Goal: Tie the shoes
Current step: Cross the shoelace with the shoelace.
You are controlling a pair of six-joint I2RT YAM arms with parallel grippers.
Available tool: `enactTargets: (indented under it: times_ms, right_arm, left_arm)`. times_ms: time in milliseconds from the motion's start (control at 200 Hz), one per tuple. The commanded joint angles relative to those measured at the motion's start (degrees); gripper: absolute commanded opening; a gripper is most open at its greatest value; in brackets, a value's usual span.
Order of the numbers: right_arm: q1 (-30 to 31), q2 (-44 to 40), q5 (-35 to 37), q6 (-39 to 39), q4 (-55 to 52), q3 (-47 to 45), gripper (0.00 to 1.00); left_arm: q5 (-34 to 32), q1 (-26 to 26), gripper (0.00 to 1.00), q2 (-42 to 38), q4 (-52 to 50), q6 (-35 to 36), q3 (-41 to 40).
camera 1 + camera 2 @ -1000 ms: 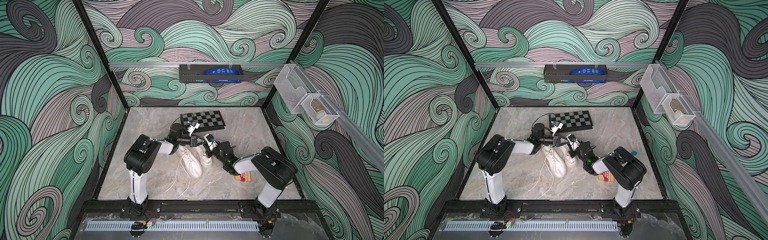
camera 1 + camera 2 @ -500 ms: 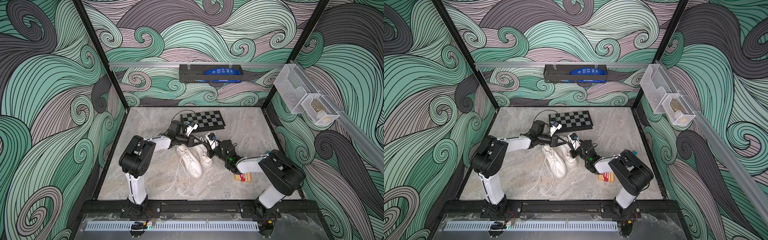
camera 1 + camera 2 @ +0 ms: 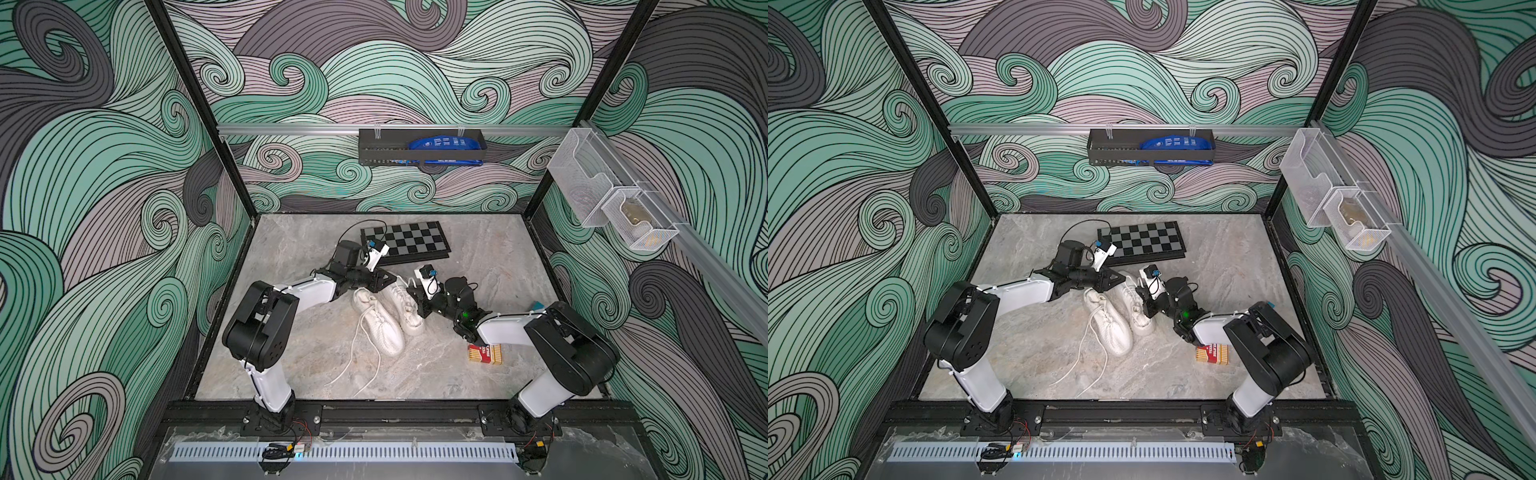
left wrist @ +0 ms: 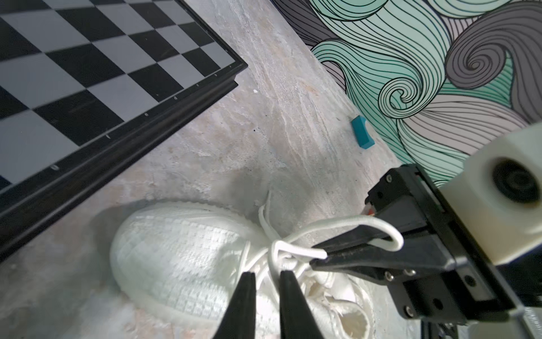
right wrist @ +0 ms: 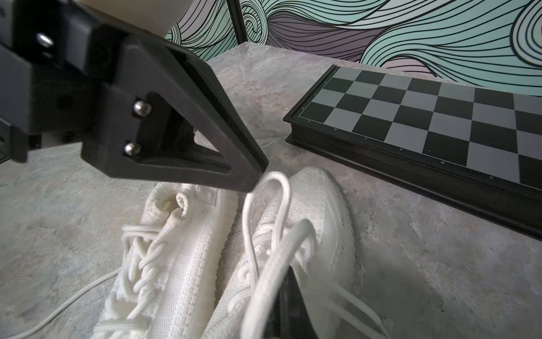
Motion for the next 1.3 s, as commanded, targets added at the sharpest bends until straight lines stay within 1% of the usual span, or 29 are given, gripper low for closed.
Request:
enactTargets:
  times_ms: [0, 5, 15, 45, 55, 95, 140, 225, 340, 460, 600, 795, 851, 916, 986, 1101, 1241, 1296]
  right_arm:
    - [-0.78, -0.35, -4.42, 0.61, -1.57, 2.12, 0.01]
    - [-0.80, -0.38, -4.49, 0.61, -1.62, 2.18, 0.01]
    - [-0.82, -0.34, -4.65, 0.57, -1.77, 2.23, 0.01]
    - [-1.06, -0.34, -5.25, 0.40, -2.04, 2.48, 0.01]
    - [-1.22, -0.35, -5.43, 0.42, -2.16, 2.57, 0.01]
    - [-1.48, -0.41, -6.17, 0.19, -2.46, 2.81, 0.01]
    - [-1.87, -0.55, -7.12, -0.11, -2.84, 3.04, 0.01]
    - [-2.63, -0.61, -8.68, -1.02, -3.96, 3.59, 0.01]
    - [-3.61, -0.48, -9.96, -2.09, -4.73, 3.91, 0.01]
    - [-4.17, -0.34, -10.60, -2.53, -5.24, 4.05, 0.01]
    - [-4.26, -0.20, -10.36, -3.57, -5.75, 4.04, 0.02]
    - [-4.26, 0.54, -9.03, -4.97, -6.31, 4.99, 0.04]
    - [-4.26, 0.84, -8.41, -5.48, -6.58, 5.36, 0.05]
    - [-4.26, 1.03, -7.28, -6.05, -6.61, 5.66, 0.09]
    - [-4.28, 1.14, -5.56, -6.64, -6.35, 5.58, 0.12]
    - [-4.26, 1.48, -3.33, -7.37, -6.15, 5.58, 0.22]
    - [-4.29, 2.00, -2.76, -7.31, -5.80, 5.67, 0.31]
    - [-4.26, 2.36, -2.81, -7.21, -5.57, 5.74, 0.35]
  left_arm:
    - [-2.01, 0.05, 0.40, -2.88, 1.92, 1.53, -1.21]
    - [-1.99, 0.05, 0.40, -2.96, 2.10, 1.57, -1.28]
    - [-2.02, -0.01, 0.44, -3.15, 2.18, 1.74, -1.43]
    - [-1.56, 0.01, 0.50, -3.71, 2.66, 2.15, -1.96]
    - [-1.36, 0.02, 0.51, -3.91, 2.85, 2.32, -2.13]
    - [-0.17, 0.05, 0.60, -4.20, 3.45, 3.46, -2.60]
    - [1.78, 0.05, 0.65, -4.20, 3.85, 4.43, -2.62]
    - [3.65, 0.06, 0.68, -3.30, 3.63, 4.96, -1.54]
    - [7.37, 0.06, 0.67, -1.11, 4.59, 3.63, 0.11]
    - [11.51, 0.03, 0.57, 1.48, 3.73, 2.63, 1.64]
    - [13.85, 0.06, 0.37, 2.92, 4.73, 1.36, 1.95]
    - [17.45, 0.02, 0.16, 5.18, 7.46, -1.57, 3.09]
    - [17.87, 0.05, 0.09, 5.47, 7.71, -1.71, 3.28]
    - [18.21, 0.05, 0.00, 5.48, 8.06, -1.66, 3.26]
    - [18.34, 0.00, 0.00, 5.26, 8.15, -1.40, 3.18]
    - [18.71, 0.03, 0.00, 5.15, 7.72, -0.70, 3.30]
    - [19.05, 0.04, 0.00, 5.25, 7.41, -0.24, 3.29]
    - [19.06, -0.06, 0.00, 5.30, 7.18, -0.14, 3.26]
